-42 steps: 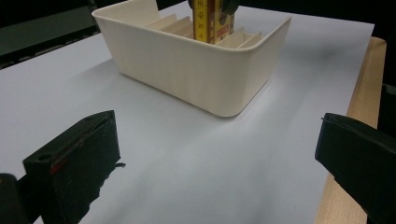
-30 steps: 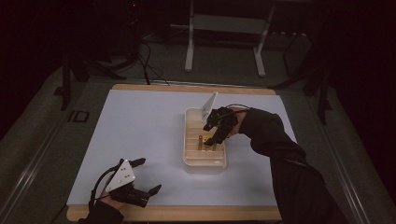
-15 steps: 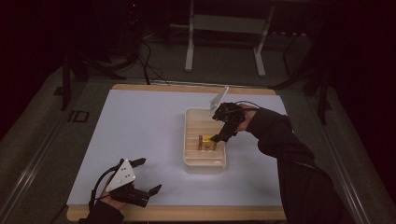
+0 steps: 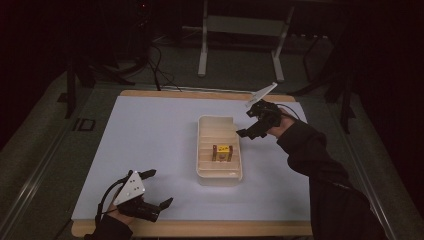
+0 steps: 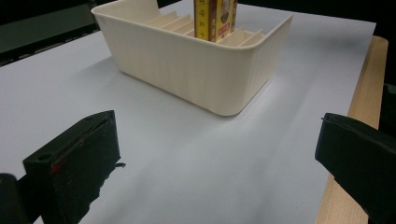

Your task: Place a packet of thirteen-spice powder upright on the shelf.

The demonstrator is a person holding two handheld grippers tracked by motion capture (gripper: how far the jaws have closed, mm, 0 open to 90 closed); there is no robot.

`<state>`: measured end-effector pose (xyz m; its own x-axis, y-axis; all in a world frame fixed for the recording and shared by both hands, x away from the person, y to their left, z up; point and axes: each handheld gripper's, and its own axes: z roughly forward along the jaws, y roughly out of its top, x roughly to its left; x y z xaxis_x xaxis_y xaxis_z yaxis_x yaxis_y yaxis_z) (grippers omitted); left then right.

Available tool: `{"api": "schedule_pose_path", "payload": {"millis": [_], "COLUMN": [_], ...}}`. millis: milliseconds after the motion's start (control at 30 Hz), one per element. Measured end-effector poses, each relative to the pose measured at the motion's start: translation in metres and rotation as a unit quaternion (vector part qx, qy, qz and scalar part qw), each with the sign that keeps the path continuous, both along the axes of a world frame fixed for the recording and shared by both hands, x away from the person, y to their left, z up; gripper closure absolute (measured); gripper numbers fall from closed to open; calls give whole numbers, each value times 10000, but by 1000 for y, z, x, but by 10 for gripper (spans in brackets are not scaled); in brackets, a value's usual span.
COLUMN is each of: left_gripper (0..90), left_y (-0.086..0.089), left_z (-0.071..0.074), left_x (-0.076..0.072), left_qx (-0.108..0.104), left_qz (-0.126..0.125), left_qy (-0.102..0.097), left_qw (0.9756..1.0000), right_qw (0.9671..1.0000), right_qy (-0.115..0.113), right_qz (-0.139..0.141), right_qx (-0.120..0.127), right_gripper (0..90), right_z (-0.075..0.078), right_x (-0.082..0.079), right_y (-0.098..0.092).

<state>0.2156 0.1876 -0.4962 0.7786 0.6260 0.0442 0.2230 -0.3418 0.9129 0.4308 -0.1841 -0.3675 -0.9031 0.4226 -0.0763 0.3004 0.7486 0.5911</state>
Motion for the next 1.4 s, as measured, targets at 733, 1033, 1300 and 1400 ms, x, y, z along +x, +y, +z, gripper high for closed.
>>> {"api": "schedule_pose_path", "payload": {"millis": [733, 1033, 1300, 1400], "left_gripper": [0, 0, 0, 0], "left_y": [0, -1, 1, 0], "left_z": [0, -1, 0, 0], "left_x": [0, 0, -1, -1], "left_qx": [18, 20, 3, 23], "left_qz": [4, 7, 19, 11], "left_qy": [12, 14, 0, 9], "left_qw": [10000, 10000, 10000, 10000], "right_qw": [9728, 9667, 9619, 9586], "right_qy": [-874, -956, -1179, -1220], "right_qz": [-1953, -2155, -2213, -2303], "right_qx": [882, 993, 1086, 1147], "right_gripper": [142, 142, 142, 142], "right_z": [-12, -26, -35, -38], "right_x": [-23, -42, -61, -69], "right_y": [-60, -73, -84, -90]}}
